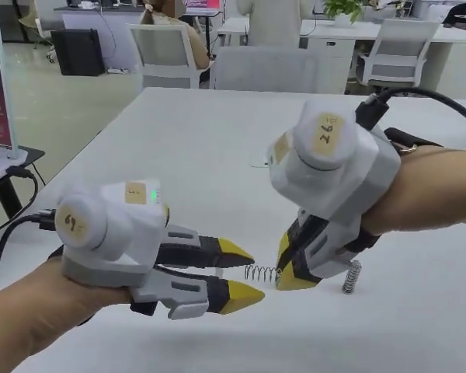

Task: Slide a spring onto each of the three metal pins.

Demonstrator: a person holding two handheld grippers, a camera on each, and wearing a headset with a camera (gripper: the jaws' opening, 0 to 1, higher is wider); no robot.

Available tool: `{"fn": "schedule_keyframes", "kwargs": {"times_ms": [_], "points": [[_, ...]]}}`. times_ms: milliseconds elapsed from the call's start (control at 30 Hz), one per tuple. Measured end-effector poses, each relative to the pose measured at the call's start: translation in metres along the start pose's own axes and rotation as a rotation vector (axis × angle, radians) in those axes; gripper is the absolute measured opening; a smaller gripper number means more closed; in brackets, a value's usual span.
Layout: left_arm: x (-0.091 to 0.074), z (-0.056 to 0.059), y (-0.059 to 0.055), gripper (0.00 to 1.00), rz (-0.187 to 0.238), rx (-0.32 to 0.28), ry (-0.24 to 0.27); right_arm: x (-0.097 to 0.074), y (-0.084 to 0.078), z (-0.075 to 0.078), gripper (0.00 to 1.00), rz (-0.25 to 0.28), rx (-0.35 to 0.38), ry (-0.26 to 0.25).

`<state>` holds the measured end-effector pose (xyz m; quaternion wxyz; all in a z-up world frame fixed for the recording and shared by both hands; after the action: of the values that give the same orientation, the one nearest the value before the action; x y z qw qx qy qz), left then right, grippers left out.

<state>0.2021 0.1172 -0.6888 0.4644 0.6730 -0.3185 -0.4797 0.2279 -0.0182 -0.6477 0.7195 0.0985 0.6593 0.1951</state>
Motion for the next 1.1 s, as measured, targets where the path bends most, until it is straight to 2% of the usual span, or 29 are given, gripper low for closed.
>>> {"fn": "schedule_keyframes", "kwargs": {"times_ms": [233, 433, 600, 1100], "points": [[0.0026, 0.0013, 0.0014, 0.12, 0.022, 0.010, -0.013, 0.0005, -0.0007, -0.0013, 0.08, -0.014, -0.023, -0.001], [0.0028, 0.0012, -0.0001, 0.09, 0.024, 0.013, -0.017, 0.0000, 0.0002, -0.0012, 0.08, -0.014, -0.035, -0.001], [0.0024, 0.0016, -0.0021, 0.04, 0.019, 0.022, -0.017, 0.0024, 0.0001, -0.0027, 0.08, -0.020, -0.043, 0.007], [0.0091, 0.0082, -0.0049, 0.03, 0.000, 0.031, -0.056, 0.0018, -0.0054, -0.0084, 0.08, -0.035, -0.069, 0.024]]}}
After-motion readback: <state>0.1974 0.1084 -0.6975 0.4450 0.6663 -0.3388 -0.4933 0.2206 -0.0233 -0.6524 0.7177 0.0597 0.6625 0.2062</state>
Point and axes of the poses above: the centre of the closed fingertips' face, and the gripper's own axes: x roughly forward along the fingers, z roughly to its right, y roughly out of its top, the point moved 10 cm from there along -x, roughly backward along the fingers, and after that the axes turned 1 degree about x, right-handed, at the moved point
